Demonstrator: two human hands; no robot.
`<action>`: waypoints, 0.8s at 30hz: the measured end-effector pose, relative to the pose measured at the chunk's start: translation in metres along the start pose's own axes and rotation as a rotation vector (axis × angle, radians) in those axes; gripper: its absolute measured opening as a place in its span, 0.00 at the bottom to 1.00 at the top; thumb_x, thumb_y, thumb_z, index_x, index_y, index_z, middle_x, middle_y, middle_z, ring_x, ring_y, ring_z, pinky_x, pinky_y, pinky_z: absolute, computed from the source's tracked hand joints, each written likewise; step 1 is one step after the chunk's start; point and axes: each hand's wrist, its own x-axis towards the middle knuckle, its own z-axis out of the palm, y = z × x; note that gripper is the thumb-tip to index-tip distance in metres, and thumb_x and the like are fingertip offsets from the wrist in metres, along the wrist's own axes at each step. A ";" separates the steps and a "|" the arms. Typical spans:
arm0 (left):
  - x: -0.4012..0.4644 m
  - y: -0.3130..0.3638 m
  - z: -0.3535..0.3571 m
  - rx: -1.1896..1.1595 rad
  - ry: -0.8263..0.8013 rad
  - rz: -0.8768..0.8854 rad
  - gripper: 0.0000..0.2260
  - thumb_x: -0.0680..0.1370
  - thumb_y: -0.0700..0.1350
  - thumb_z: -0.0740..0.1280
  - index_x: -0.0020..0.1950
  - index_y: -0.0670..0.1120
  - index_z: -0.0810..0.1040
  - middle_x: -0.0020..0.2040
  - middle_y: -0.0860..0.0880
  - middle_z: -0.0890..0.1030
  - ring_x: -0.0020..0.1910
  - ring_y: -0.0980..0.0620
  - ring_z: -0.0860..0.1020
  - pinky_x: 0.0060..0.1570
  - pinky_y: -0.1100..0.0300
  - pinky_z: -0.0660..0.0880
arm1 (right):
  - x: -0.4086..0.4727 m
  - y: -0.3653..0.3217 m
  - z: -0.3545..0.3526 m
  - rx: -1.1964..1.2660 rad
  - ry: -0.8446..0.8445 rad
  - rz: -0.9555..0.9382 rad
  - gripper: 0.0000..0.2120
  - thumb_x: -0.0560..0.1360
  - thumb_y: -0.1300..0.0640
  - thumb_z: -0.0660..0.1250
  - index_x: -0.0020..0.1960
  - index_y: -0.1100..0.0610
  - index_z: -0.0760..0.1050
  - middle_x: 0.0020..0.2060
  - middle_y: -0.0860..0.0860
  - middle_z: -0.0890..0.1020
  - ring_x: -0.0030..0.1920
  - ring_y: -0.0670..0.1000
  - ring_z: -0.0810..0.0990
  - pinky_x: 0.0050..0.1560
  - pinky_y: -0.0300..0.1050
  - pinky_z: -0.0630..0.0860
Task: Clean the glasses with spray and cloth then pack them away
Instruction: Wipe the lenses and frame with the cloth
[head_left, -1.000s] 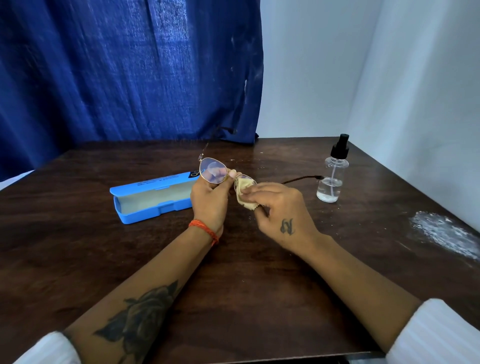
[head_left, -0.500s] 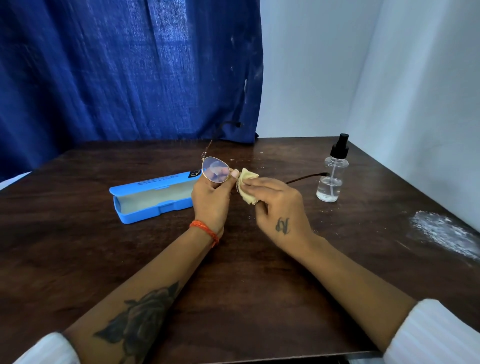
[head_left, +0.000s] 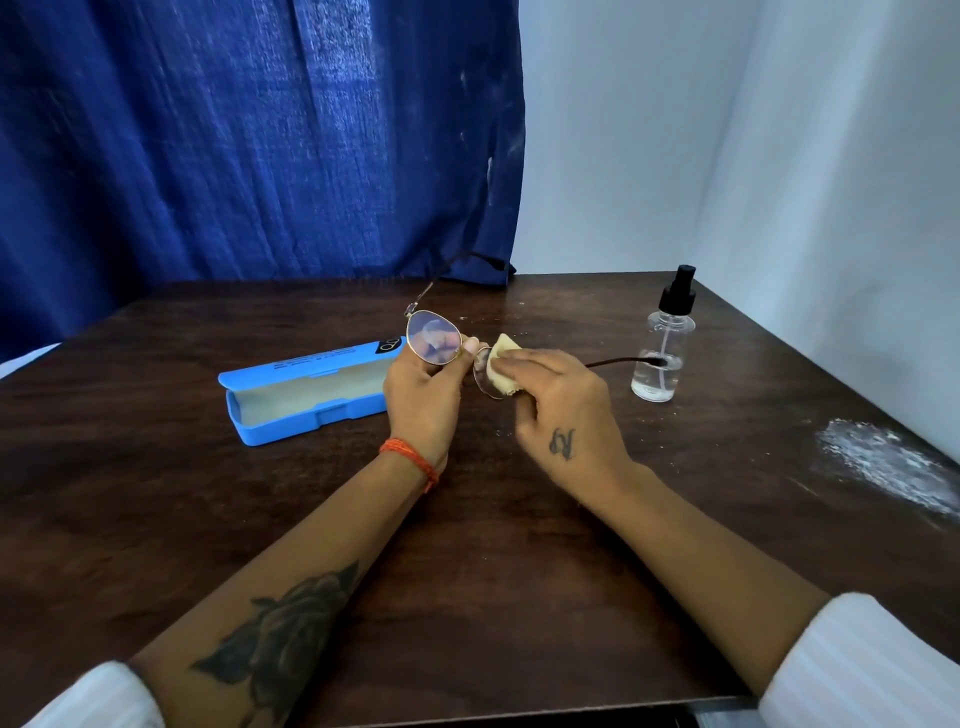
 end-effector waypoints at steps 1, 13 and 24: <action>0.000 0.000 0.000 -0.008 0.012 -0.008 0.06 0.73 0.38 0.69 0.40 0.48 0.76 0.43 0.42 0.80 0.47 0.46 0.78 0.57 0.44 0.75 | 0.000 0.000 0.001 0.041 -0.005 0.014 0.19 0.60 0.77 0.66 0.48 0.65 0.82 0.46 0.60 0.84 0.48 0.58 0.82 0.55 0.47 0.75; 0.001 0.001 -0.002 0.024 0.039 0.009 0.09 0.72 0.38 0.70 0.38 0.52 0.77 0.39 0.51 0.80 0.44 0.53 0.79 0.53 0.52 0.76 | -0.003 0.002 -0.006 -0.017 -0.063 -0.044 0.14 0.56 0.70 0.63 0.37 0.64 0.82 0.36 0.57 0.85 0.38 0.58 0.83 0.40 0.48 0.81; -0.001 0.002 -0.002 0.014 0.036 -0.028 0.03 0.72 0.39 0.70 0.44 0.43 0.78 0.45 0.40 0.81 0.49 0.44 0.79 0.58 0.42 0.74 | -0.003 0.001 0.002 0.164 -0.035 -0.039 0.18 0.58 0.78 0.65 0.42 0.63 0.83 0.45 0.56 0.85 0.49 0.54 0.82 0.54 0.47 0.77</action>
